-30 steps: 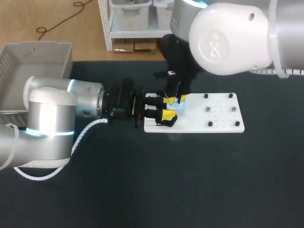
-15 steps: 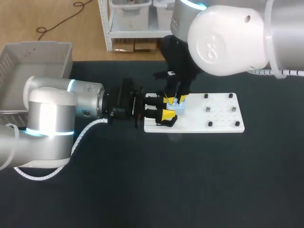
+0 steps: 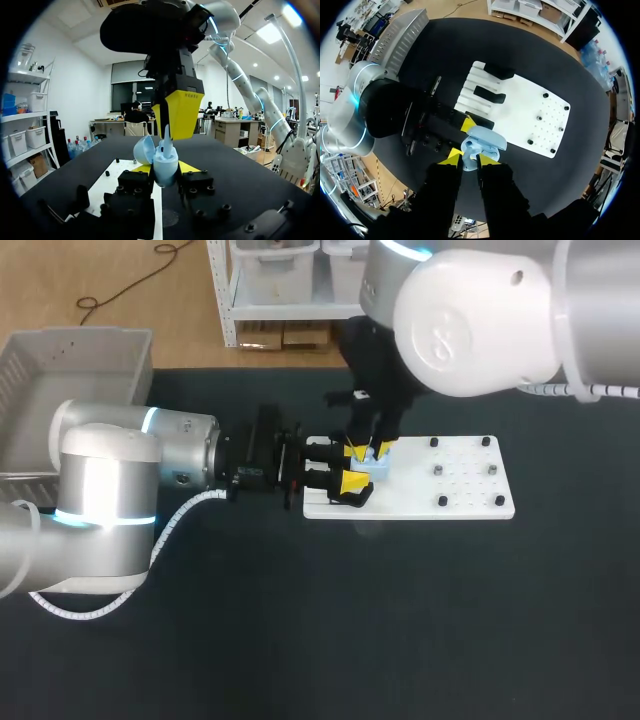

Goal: Pick up each earbud case from the left stands, insert the matching earbuds, close the lid, and place the case in the box.

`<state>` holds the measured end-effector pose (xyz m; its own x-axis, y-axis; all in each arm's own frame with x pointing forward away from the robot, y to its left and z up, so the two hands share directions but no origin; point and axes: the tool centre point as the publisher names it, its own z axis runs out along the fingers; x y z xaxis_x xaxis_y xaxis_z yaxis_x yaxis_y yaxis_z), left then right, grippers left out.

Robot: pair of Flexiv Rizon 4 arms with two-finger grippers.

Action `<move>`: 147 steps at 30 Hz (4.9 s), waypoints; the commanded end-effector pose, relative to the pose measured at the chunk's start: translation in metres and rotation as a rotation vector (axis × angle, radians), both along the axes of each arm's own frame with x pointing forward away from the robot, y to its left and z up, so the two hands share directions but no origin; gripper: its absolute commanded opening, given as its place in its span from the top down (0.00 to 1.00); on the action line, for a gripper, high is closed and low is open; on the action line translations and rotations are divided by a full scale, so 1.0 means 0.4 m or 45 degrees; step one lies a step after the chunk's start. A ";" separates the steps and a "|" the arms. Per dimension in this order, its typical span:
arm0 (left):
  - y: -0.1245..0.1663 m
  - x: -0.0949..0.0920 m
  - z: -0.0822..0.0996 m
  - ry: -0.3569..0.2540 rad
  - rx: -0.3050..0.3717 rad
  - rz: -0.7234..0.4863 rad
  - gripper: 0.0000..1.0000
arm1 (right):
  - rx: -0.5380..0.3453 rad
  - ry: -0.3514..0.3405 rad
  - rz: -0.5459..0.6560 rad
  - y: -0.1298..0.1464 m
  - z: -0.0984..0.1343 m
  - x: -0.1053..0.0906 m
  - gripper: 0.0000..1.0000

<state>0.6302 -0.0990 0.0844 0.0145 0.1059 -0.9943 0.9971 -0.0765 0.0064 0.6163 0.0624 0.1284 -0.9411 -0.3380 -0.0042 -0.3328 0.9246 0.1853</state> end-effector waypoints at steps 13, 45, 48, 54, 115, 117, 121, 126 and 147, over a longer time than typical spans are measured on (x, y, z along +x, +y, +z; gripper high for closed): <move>-0.001 0.001 0.000 0.000 0.002 0.000 1.00 | 0.000 0.010 0.002 0.007 -0.014 0.011 1.00; -0.001 0.001 0.000 0.000 0.002 0.000 1.00 | 0.030 -0.036 -0.125 -0.039 0.062 0.036 0.00; -0.001 0.001 0.000 0.000 0.002 0.000 1.00 | 0.008 -0.050 -0.277 -0.069 0.052 0.078 0.00; -0.001 0.001 0.000 0.000 0.002 0.000 1.00 | -0.040 -0.057 -0.473 -0.110 0.014 0.147 0.00; 0.125 0.012 0.084 0.020 0.065 0.248 1.00 | 0.343 -0.382 -0.381 -0.234 0.154 -0.003 0.00; 0.153 0.021 0.108 0.002 0.067 0.310 1.00 | 0.357 -0.393 -0.369 -0.231 0.158 -0.008 0.00; 0.217 0.041 0.158 -0.024 0.054 0.439 1.00 | 0.357 -0.393 -0.369 -0.231 0.158 -0.008 0.00; 0.295 0.067 0.195 -0.056 0.089 0.610 1.00 | 0.357 -0.393 -0.369 -0.231 0.158 -0.008 0.00; 0.725 0.216 0.251 -0.106 0.331 1.466 1.00 | 0.357 -0.393 -0.369 -0.231 0.158 -0.008 0.00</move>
